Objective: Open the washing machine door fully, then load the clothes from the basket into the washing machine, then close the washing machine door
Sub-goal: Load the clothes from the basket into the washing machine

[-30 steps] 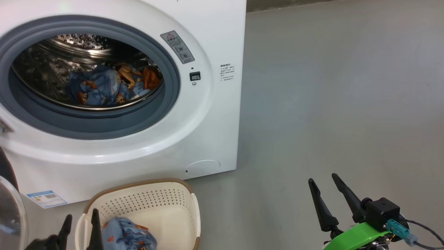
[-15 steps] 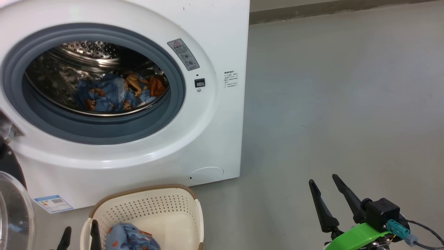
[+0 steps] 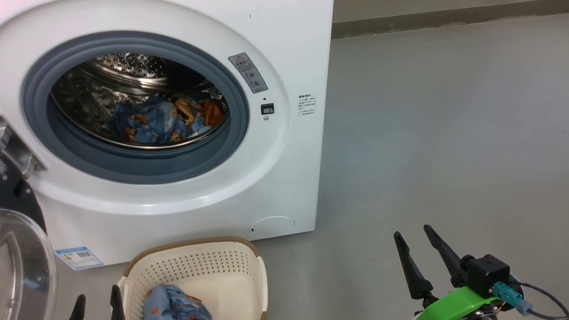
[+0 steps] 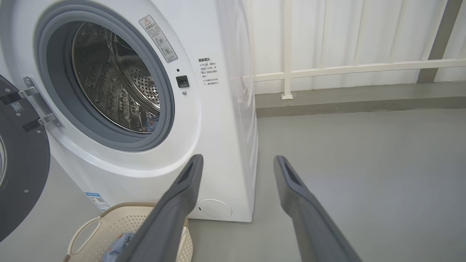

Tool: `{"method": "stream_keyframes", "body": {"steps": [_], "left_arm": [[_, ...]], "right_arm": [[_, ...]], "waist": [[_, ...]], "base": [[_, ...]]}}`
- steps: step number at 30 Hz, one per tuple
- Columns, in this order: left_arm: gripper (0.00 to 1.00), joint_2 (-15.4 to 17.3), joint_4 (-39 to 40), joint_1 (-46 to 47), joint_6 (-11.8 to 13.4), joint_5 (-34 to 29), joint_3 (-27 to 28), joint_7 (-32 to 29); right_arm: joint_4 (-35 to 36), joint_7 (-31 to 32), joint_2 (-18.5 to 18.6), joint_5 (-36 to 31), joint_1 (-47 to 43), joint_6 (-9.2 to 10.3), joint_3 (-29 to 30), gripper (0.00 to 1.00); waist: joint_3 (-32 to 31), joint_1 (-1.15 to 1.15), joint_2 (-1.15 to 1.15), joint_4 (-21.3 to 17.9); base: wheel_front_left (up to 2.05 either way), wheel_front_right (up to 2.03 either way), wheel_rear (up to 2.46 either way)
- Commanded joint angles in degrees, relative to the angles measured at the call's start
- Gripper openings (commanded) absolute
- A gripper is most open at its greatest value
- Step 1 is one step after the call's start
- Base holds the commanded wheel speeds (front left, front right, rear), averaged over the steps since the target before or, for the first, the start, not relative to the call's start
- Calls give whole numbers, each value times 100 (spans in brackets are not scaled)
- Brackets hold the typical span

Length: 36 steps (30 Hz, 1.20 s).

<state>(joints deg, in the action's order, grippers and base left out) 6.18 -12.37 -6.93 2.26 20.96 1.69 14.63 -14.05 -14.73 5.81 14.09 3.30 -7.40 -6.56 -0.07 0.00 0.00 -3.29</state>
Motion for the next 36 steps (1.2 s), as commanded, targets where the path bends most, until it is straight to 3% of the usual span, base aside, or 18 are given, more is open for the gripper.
{"method": "stream_keyframes", "body": {"steps": [1, 36], "left_arm": [[100, 34, 139, 136, -21, -81, 241, 37], [100, -145, 148, 46, -70, -192, 360, 37]], "right_arm": [[110, -27, 61, 2, 90, -9, -140, 100], [52, -27, 139, 65, 101, -9, -296, 100]], "waist": [[-1, 0, 0, 10], [-170, 0, 0, 162]], "base": [[0, 0, 0], [0, 0, 0]]}}
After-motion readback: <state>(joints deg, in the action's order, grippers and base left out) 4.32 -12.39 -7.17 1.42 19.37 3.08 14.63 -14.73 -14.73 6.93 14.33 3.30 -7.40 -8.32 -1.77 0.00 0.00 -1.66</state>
